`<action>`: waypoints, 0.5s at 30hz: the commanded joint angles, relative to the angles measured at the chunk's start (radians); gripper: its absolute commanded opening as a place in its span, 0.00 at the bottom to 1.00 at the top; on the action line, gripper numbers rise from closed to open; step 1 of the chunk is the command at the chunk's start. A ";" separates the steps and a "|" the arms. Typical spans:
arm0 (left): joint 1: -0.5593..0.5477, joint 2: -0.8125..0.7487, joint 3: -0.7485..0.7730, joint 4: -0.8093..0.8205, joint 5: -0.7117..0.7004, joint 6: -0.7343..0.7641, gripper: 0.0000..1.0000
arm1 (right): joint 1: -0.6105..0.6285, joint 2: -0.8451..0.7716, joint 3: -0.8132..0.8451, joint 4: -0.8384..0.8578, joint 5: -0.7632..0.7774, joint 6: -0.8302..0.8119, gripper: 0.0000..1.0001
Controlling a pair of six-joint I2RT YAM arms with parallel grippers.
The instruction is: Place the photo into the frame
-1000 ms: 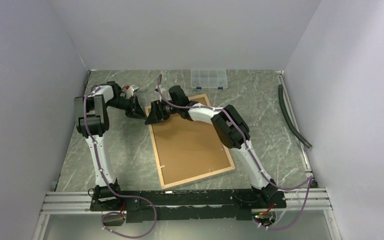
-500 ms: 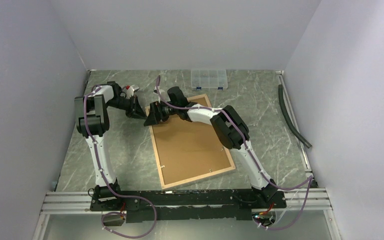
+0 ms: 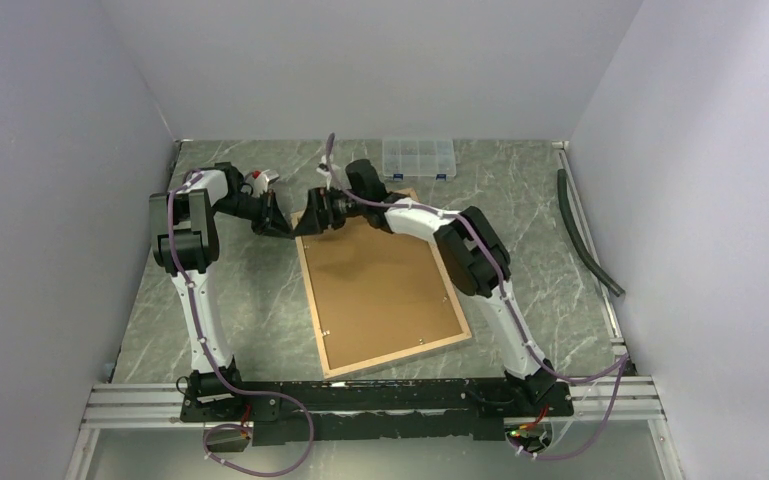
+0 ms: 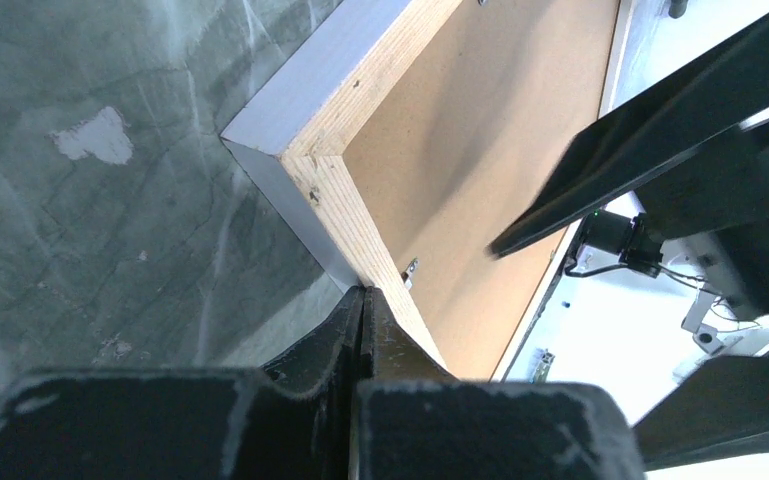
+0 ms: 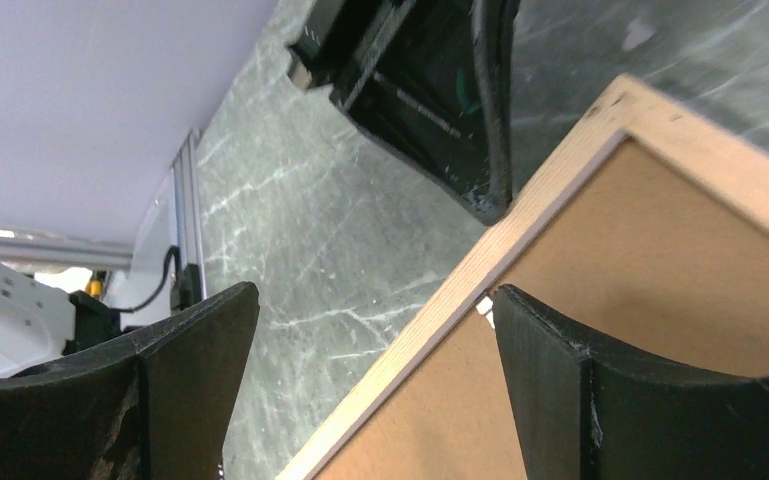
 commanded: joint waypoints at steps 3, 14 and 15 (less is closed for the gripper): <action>-0.010 -0.045 0.022 -0.009 -0.034 0.046 0.05 | -0.049 -0.092 -0.005 0.054 0.017 0.019 0.91; 0.027 -0.026 0.196 -0.057 -0.111 0.116 0.20 | -0.105 -0.290 -0.320 -0.023 0.212 0.030 0.95; 0.027 -0.014 0.229 -0.053 -0.116 0.117 0.25 | -0.119 -0.336 -0.371 -0.035 0.243 0.038 0.96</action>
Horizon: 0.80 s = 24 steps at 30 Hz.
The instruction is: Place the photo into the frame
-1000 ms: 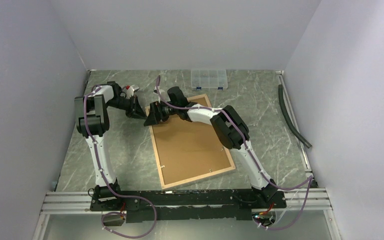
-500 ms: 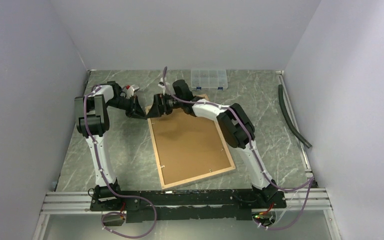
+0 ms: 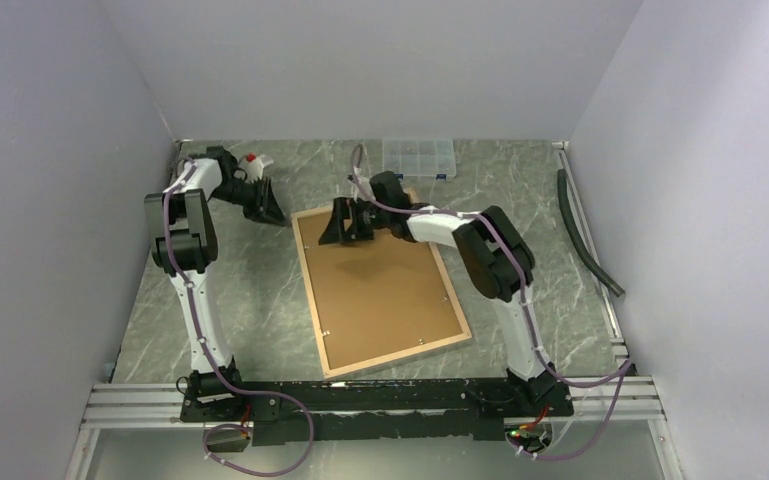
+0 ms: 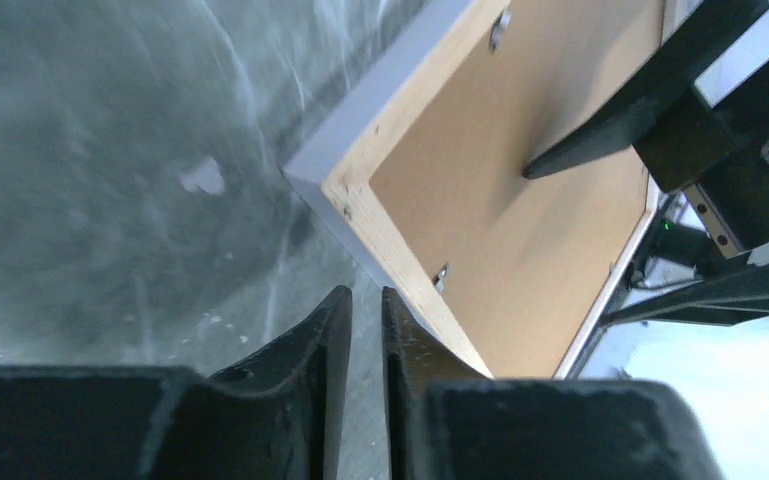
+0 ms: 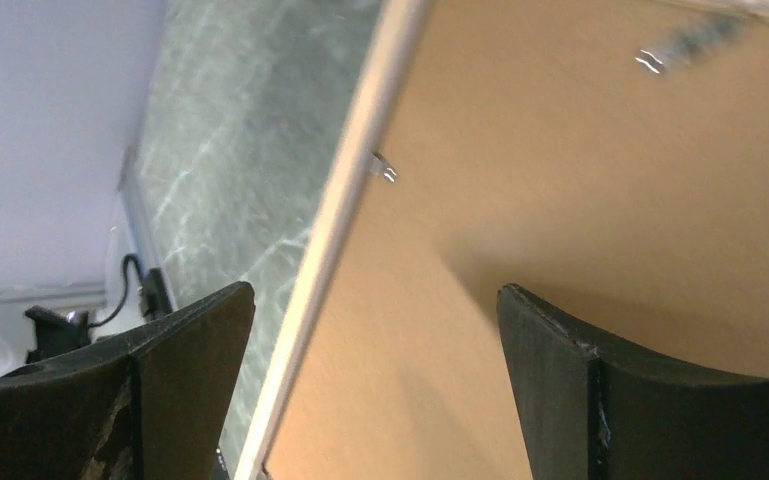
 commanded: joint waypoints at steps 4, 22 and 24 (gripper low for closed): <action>-0.003 0.052 0.260 0.022 -0.025 0.046 0.56 | -0.132 -0.416 -0.349 -0.067 0.227 0.054 0.99; -0.123 0.220 0.449 0.086 -0.009 0.010 0.41 | -0.172 -1.226 -0.897 -0.846 0.119 0.128 0.91; -0.125 0.221 0.435 0.091 -0.011 0.012 0.36 | -0.171 -1.267 -0.922 -0.877 0.095 0.148 0.91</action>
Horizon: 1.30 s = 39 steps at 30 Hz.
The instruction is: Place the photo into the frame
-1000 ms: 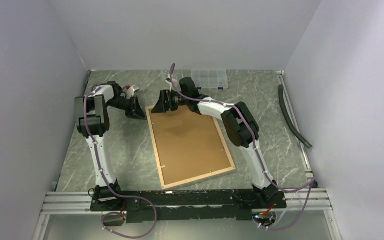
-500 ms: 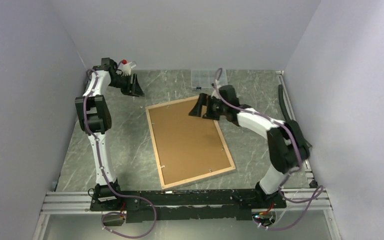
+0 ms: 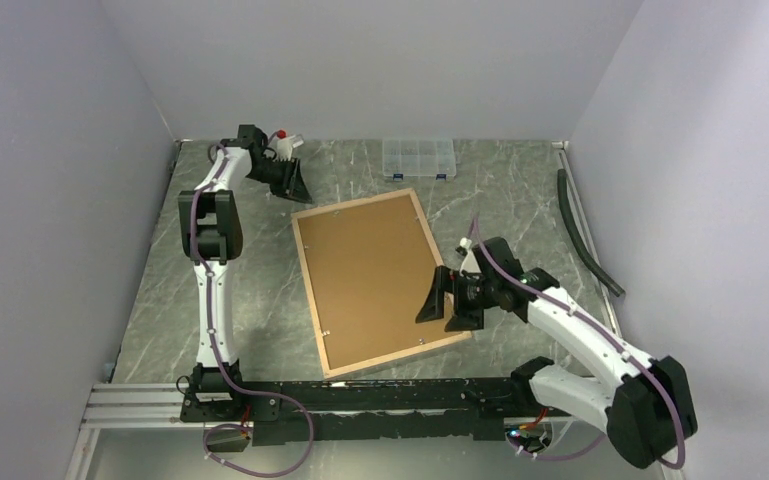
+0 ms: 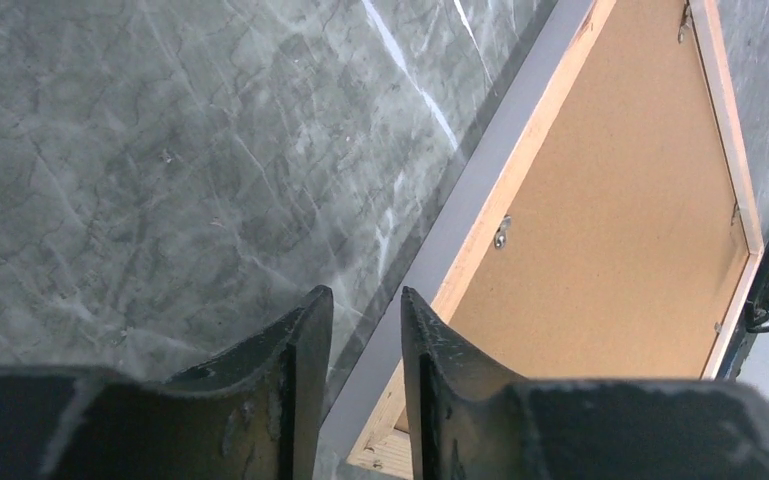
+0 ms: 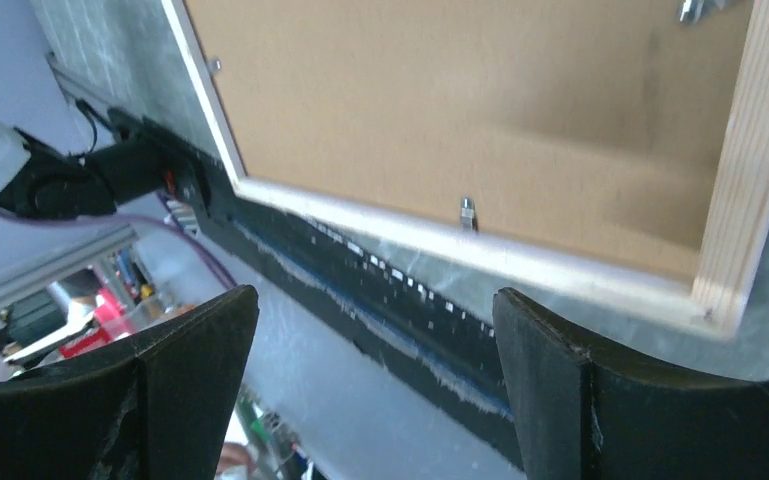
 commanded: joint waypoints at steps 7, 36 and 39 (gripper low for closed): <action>0.000 -0.010 -0.060 0.012 0.008 0.021 0.25 | 0.000 -0.090 -0.127 -0.132 -0.139 0.045 0.91; -0.025 -0.392 -0.718 -0.173 -0.132 0.373 0.14 | -0.178 0.396 0.121 0.273 0.213 0.010 0.95; -0.026 -0.405 -0.742 -0.162 -0.107 0.358 0.15 | -0.227 0.438 0.162 0.309 0.202 0.016 0.95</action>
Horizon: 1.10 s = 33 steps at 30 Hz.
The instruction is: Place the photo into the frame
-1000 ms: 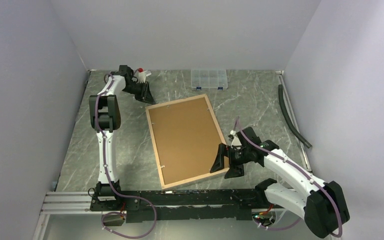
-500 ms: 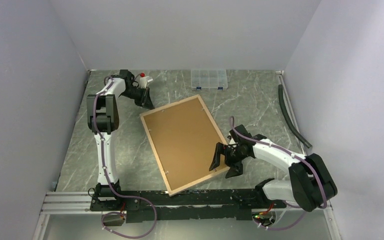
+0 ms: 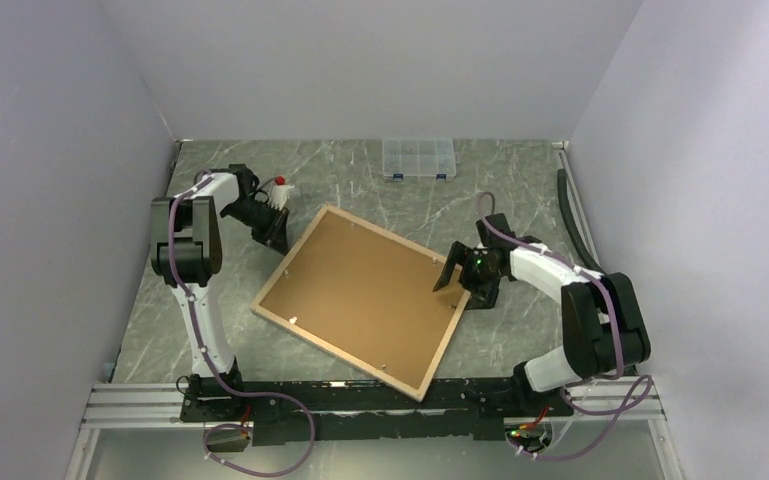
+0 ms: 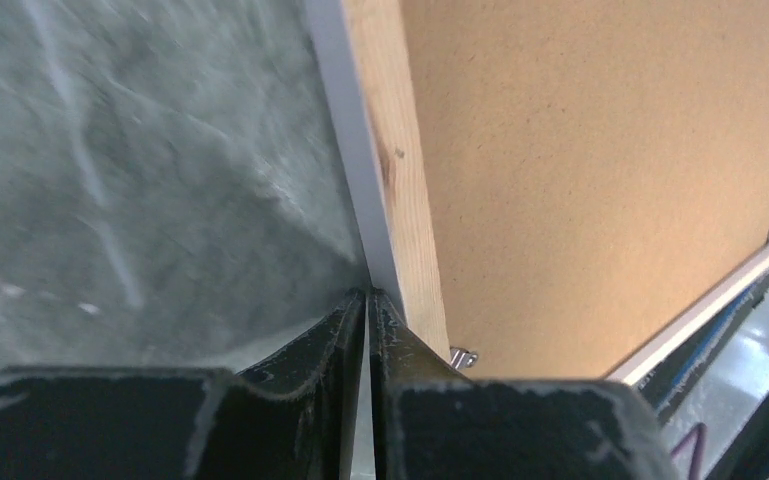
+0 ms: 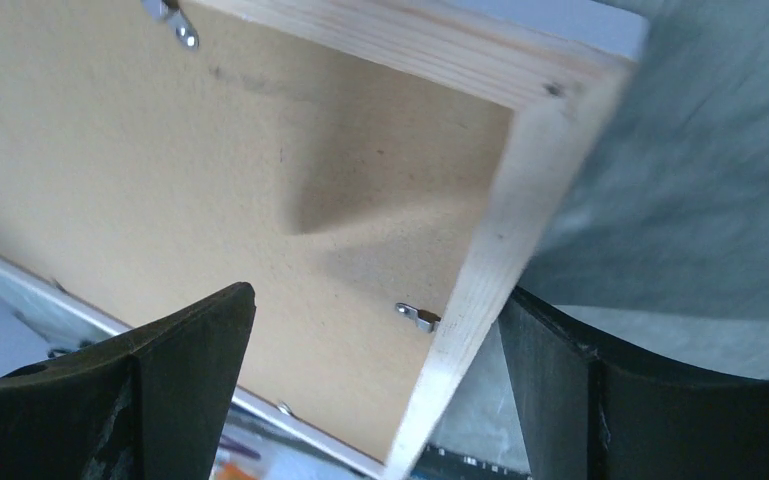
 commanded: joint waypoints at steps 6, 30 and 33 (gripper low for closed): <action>-0.068 0.032 0.006 -0.108 0.128 -0.054 0.15 | -0.085 0.120 0.157 0.312 0.024 -0.008 0.95; 0.094 -0.071 -0.121 -0.182 0.285 -0.016 0.34 | 0.437 0.269 0.512 0.461 0.002 -0.130 0.91; 0.095 -0.057 -0.147 -0.131 0.244 -0.045 0.32 | 0.499 0.361 0.601 0.488 -0.039 -0.150 0.90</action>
